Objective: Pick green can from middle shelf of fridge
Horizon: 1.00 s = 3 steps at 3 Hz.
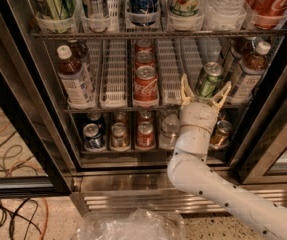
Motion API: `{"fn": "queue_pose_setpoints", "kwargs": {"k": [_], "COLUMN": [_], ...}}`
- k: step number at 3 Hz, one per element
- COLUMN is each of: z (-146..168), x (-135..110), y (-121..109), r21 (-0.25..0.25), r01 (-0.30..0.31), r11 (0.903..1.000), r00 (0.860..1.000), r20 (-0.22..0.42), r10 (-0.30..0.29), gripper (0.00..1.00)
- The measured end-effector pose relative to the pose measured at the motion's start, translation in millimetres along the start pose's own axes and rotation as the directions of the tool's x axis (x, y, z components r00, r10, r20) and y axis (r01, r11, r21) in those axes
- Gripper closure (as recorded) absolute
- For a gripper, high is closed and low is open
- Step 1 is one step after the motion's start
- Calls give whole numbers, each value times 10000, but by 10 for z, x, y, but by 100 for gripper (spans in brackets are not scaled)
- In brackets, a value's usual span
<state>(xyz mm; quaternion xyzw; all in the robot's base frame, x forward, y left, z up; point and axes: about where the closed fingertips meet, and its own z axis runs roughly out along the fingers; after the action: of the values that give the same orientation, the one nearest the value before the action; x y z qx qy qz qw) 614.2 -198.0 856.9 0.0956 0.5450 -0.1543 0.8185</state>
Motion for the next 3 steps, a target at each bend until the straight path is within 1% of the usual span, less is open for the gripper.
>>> {"fn": "queue_pose_setpoints", "kwargs": {"k": [1,2,3], "z": [101,172,219], "x": [-15,16,45], "y": [-8,-51,-92], "r21": [236,585,859], "r01": [-66,-35,18], "r11": [9997,9983,9963], "r00": [9998,9997,9997], "r20": [209,236,252], "r10": [61,21,-39], "gripper": [25,35,31]}}
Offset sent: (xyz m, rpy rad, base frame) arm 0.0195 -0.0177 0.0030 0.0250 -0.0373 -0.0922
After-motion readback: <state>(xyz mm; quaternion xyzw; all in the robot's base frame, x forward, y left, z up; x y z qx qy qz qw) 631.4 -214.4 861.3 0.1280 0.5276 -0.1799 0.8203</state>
